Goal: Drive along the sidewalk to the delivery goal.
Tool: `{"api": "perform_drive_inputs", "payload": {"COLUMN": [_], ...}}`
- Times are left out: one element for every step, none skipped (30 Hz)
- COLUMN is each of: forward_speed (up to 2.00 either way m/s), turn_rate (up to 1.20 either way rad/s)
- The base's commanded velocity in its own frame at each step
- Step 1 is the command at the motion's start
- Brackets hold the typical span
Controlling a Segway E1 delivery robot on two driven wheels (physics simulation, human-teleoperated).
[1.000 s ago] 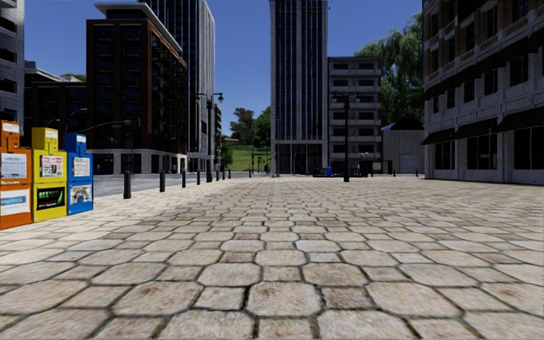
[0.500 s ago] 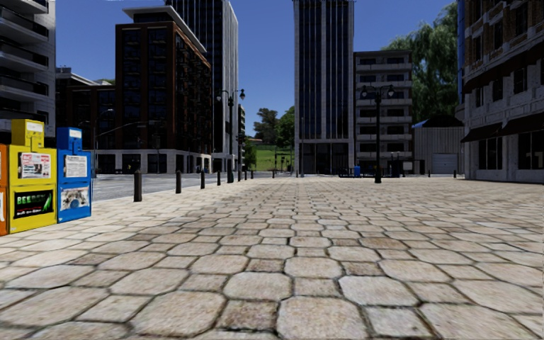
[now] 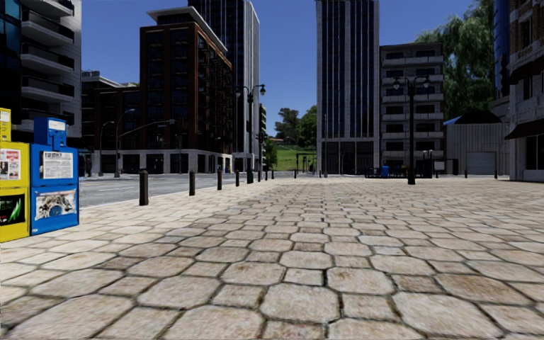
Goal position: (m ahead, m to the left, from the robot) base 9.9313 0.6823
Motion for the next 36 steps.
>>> {"api": "perform_drive_inputs", "payload": {"forward_speed": [2.00,2.00,2.00,2.00,2.00,2.00,2.00,2.00,2.00,2.00,2.00,2.00,2.00,2.00,2.00,2.00,2.00,2.00,2.00,2.00,2.00,2.00,2.00,2.00,2.00,2.00,2.00,2.00,2.00,2.00,2.00,2.00,2.00,2.00,2.00,2.00], "turn_rate": [0.32,0.32,0.32,0.32,0.32,0.00,0.00,0.00,0.00,0.00,0.00,0.00,0.00,0.00,0.00,0.00,0.00,0.00,0.00,0.00,0.00,0.00,0.00,0.00,0.00,0.00,0.00,0.00,0.00,0.00,0.00,0.00,0.00,0.00,0.00,0.00]}}
